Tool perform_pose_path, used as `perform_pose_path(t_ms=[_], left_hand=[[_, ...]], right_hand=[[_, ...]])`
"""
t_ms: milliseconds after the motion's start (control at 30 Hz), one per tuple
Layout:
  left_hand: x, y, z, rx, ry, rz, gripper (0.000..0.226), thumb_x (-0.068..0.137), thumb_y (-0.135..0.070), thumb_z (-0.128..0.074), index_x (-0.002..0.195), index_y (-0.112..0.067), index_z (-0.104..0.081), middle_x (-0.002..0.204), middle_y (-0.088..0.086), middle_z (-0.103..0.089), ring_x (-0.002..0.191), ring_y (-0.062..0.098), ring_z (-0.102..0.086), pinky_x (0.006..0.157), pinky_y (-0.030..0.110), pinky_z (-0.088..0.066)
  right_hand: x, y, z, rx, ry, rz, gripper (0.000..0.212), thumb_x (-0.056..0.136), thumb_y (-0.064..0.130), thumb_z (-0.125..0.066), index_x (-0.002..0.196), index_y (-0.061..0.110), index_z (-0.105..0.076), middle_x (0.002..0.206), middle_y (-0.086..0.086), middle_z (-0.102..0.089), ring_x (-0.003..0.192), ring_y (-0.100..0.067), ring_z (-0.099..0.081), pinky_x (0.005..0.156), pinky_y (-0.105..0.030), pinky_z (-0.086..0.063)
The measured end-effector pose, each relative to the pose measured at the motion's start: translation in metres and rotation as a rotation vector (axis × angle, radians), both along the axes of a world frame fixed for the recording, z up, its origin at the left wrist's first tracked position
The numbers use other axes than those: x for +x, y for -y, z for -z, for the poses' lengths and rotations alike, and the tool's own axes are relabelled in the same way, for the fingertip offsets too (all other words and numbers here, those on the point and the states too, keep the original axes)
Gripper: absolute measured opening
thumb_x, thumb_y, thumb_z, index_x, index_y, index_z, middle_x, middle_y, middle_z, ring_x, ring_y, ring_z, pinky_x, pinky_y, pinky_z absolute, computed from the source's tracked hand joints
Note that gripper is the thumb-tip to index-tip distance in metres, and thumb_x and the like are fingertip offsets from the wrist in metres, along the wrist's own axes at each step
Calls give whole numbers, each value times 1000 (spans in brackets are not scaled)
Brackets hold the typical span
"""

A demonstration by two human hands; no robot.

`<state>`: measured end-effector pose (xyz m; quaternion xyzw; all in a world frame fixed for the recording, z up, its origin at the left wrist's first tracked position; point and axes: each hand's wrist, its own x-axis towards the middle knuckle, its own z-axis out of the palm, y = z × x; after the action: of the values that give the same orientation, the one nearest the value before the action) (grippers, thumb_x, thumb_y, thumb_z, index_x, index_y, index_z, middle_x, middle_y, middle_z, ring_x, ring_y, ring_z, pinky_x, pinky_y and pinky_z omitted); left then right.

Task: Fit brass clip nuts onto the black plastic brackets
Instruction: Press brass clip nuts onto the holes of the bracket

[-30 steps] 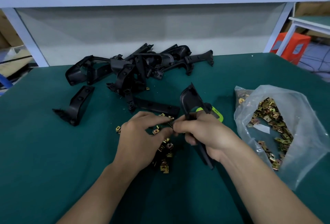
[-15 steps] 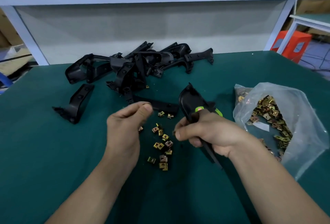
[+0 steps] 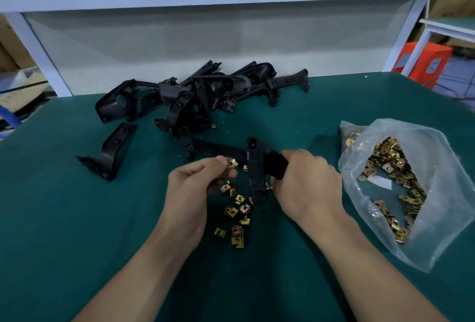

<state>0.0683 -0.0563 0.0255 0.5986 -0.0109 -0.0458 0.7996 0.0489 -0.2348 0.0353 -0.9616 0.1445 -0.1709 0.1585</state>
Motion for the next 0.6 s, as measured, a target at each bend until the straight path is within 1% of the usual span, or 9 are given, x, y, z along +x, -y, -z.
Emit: perform_pose_path(t_ms=[100, 133, 200, 233, 333, 400, 467, 533, 600], left_hand=[[1, -2, 1, -10, 8, 43, 23, 66, -27, -86, 85, -14, -83, 87, 9, -77, 84, 14, -71, 80, 25, -52], [1, -3, 2, -15, 14, 61, 23, 66, -23, -89, 86, -14, -83, 87, 8, -77, 84, 14, -71, 80, 24, -53], [1, -4, 3, -15, 30, 83, 25, 63, -15, -91, 87, -17, -83, 79, 3, -75, 78, 11, -69, 77, 19, -54], [1, -4, 3, -16, 38, 88, 27, 61, -15, -92, 86, -18, -83, 75, 1, -73, 75, 10, -68, 75, 17, -54], [2, -4, 4, -25, 54, 93, 30, 57, -20, -90, 86, -19, -83, 73, 1, -73, 73, 9, -68, 73, 16, -54], [2, -4, 4, -19, 49, 88, 33, 57, -21, -94, 88, -18, -83, 79, 4, -76, 78, 11, -70, 78, 19, -55], [2, -4, 3, -14, 45, 76, 33, 58, -28, -95, 88, -18, -83, 85, 8, -78, 83, 14, -72, 82, 22, -56], [1, -2, 2, -7, 20, 59, 30, 62, -40, -88, 80, -17, -82, 81, 8, -76, 81, 14, -71, 83, 26, -54], [1, -1, 2, 15, -10, 59, 31, 67, -47, -82, 73, -17, -78, 76, 8, -73, 77, 15, -66, 87, 33, -52]], right_hand=[[1, -1, 4, -10, 3, -9, 29, 77, 27, -71, 67, 24, -44, 62, 9, -41, 51, -9, -27, 49, -30, -17], [1, -1, 5, -12, 7, -14, 29, 77, 28, -72, 67, 25, -45, 63, 9, -41, 51, -10, -28, 49, -30, -18], [1, -1, 7, -10, 10, -21, 29, 77, 30, -73, 68, 25, -46, 63, 9, -41, 53, -18, -33, 53, -32, -25], [1, -1, 7, -4, 7, -23, 29, 77, 31, -74, 69, 25, -46, 64, 9, -41, 54, -20, -34, 56, -33, -28], [1, -1, 8, 9, -7, -31, 30, 78, 34, -76, 70, 25, -48, 67, 9, -43, 56, -21, -37, 59, -33, -32], [0, -1, 7, 8, -13, -31, 27, 78, 35, -76, 74, 26, -51, 69, 10, -44, 61, -26, -40, 60, -33, -33], [0, -1, 7, 15, -8, -35, 25, 78, 34, -76, 76, 26, -53, 69, 10, -44, 64, -27, -41, 60, -33, -34], [0, -1, 7, 29, -4, -42, 23, 79, 34, -76, 76, 28, -54, 70, 9, -45, 65, -28, -42, 61, -34, -35], [-1, -2, 7, 33, -2, -53, 24, 80, 35, -76, 77, 28, -53, 72, 8, -48, 66, -28, -44, 61, -34, -36]])
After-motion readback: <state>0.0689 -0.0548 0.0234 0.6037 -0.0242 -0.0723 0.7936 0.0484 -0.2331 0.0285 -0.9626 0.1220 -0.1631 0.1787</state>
